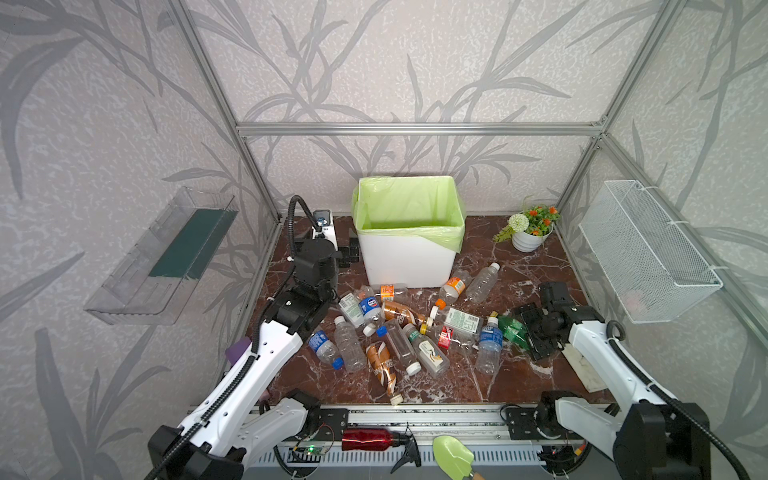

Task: Throw the plastic bottles in the bin
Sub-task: 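Grasp the second green bottle among the pile with the right gripper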

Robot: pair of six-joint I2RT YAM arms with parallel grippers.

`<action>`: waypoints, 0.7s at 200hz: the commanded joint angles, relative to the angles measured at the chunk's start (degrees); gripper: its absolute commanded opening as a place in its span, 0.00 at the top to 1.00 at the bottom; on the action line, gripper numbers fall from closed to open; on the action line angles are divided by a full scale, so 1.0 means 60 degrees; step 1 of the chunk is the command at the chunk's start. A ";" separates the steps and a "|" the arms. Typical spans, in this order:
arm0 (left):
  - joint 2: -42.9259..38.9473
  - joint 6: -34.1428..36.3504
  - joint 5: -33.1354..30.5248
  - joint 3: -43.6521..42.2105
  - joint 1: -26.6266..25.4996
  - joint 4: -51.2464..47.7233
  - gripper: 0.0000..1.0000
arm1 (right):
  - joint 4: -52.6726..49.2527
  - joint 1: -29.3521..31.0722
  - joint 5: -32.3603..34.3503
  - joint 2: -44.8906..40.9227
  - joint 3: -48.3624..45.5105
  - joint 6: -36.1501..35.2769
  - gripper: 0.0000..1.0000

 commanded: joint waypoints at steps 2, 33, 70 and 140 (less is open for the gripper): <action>0.0063 0.0118 0.0054 0.0024 -0.0041 0.0048 0.01 | 0.0855 0.0044 0.0414 0.0653 -0.0002 0.0050 0.01; 0.0119 0.0129 0.0093 0.0128 -0.0051 -0.0097 0.01 | 0.1312 0.0159 0.0353 0.1867 0.0106 -0.0004 0.01; 0.0036 0.0173 0.0106 0.0127 -0.0038 -0.0146 0.01 | 0.1633 0.0233 0.0737 0.2481 0.0288 -0.0179 0.01; 0.0119 0.0173 0.0194 0.0126 -0.0032 -0.0161 0.01 | 0.2085 0.0238 0.1142 0.3287 0.0821 -0.0623 0.16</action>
